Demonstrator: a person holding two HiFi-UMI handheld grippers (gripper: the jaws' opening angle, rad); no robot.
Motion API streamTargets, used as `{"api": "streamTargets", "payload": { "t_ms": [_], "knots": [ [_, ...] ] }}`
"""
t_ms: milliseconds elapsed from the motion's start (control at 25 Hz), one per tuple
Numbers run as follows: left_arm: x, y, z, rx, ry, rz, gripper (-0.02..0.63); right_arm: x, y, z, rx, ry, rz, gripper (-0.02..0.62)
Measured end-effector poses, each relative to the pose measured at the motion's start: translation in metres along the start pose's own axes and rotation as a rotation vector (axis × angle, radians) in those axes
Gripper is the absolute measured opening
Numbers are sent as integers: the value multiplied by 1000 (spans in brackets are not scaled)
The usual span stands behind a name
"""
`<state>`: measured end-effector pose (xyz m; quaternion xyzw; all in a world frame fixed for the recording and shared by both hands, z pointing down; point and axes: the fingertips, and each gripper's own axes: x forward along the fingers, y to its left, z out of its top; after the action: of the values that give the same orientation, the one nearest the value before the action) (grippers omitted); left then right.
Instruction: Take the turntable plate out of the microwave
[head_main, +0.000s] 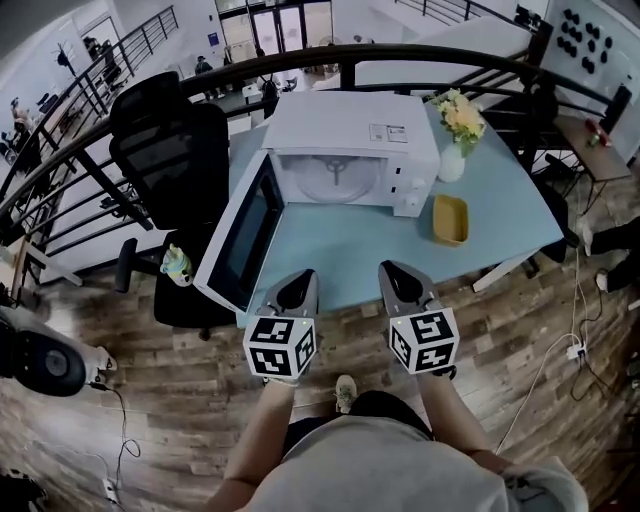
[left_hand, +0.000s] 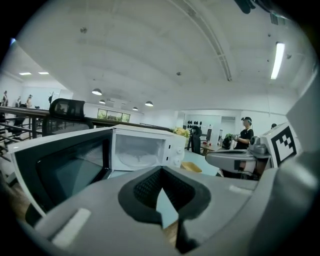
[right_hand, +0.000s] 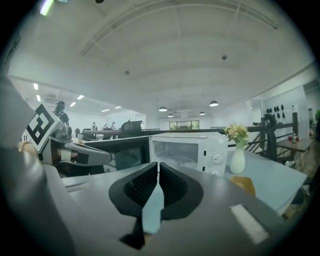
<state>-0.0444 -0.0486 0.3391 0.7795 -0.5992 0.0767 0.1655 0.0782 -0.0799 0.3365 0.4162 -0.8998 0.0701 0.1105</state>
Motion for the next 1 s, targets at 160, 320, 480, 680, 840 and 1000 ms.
{"api": "streamTargets", "payload": {
  "t_ms": [160, 320, 480, 680, 840, 1000],
  "knots": [
    [17, 10, -1, -17, 12, 15, 0, 23, 0, -2, 20, 4, 52, 28],
    [31, 20, -3, -25, 23, 15, 0, 42, 0, -1, 45, 3, 86, 28],
    [52, 32, -5, -30, 35, 9, 0, 66, -10, -4, 86, 10, 85, 28],
    [80, 49, -16, -47, 65, 19, 0, 92, -18, -13, 127, 67, 73, 74],
    [98, 62, -23, -50, 98, 11, 0, 111, -20, -19, 158, 91, 63, 75],
    [112, 76, -27, -70, 109, 11, 0, 132, -24, -29, 204, 100, 50, 75]
  ]
}}
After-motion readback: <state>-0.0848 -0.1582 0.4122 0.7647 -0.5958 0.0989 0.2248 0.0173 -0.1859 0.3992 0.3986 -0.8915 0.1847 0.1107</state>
